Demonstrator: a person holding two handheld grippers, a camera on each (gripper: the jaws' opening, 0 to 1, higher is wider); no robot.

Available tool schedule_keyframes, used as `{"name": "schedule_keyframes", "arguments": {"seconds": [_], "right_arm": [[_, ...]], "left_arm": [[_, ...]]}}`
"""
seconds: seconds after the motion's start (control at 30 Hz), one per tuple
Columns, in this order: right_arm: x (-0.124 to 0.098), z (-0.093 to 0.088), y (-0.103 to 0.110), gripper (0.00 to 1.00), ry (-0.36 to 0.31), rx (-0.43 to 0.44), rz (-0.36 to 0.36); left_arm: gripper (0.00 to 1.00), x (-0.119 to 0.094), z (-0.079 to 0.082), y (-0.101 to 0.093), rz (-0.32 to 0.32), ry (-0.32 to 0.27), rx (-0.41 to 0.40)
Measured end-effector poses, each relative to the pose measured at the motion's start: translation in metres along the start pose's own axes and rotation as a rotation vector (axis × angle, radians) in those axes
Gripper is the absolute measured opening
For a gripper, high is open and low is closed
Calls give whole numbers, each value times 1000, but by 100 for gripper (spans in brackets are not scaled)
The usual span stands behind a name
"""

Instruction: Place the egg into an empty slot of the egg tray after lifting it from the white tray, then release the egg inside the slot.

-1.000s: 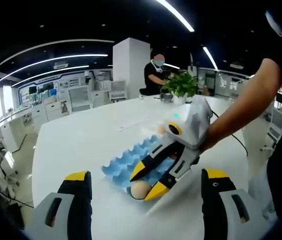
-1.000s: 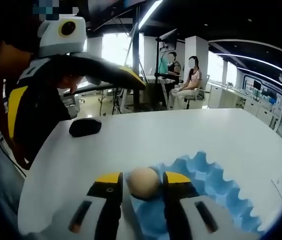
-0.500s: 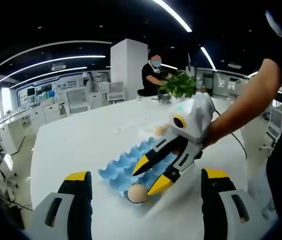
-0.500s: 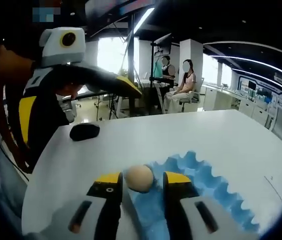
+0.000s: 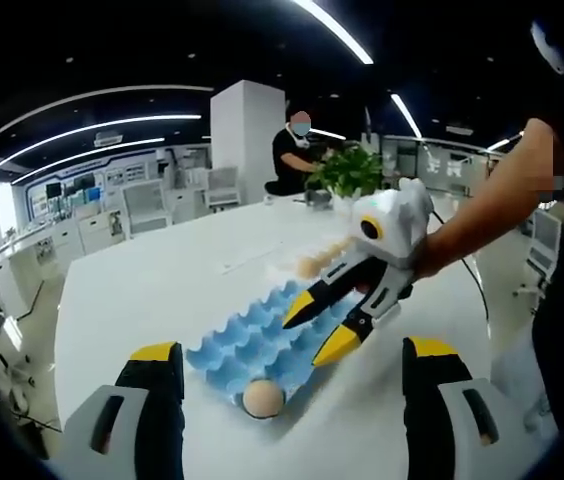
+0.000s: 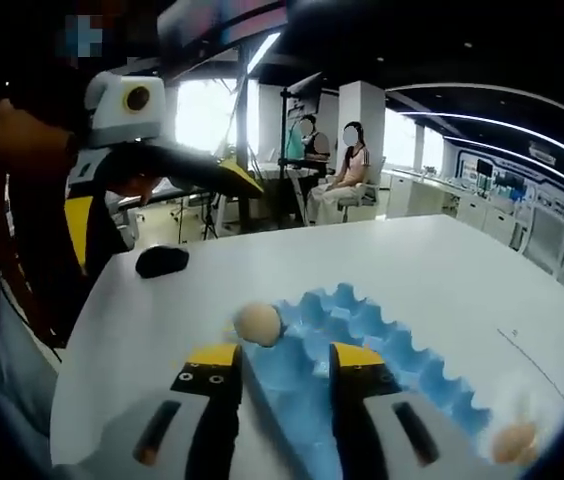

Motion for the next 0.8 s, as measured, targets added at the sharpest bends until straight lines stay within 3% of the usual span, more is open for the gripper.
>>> {"name": "schedule_keyframes", "arguments": {"seconds": [0.33,0.8], "right_arm": [[-22,-4,-8,40,1,14,-38],[-91,-4,-41,41,-13,23,-155]], "left_arm": [[93,-1,0,1,-2,-5,2],[93,-4,-2,11,-2,-4,-4]]}}
Point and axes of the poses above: the point that each gripper's makers call its tool centre point, and the gripper's own axes: x roughly forward along the fingers, y roughly to its left, z roughly out of its top, the point moved 10 cm from there along -x, roughly backward along the fingers, and after that the axes turned 11 degrees about -y, right-handed, at the moved point
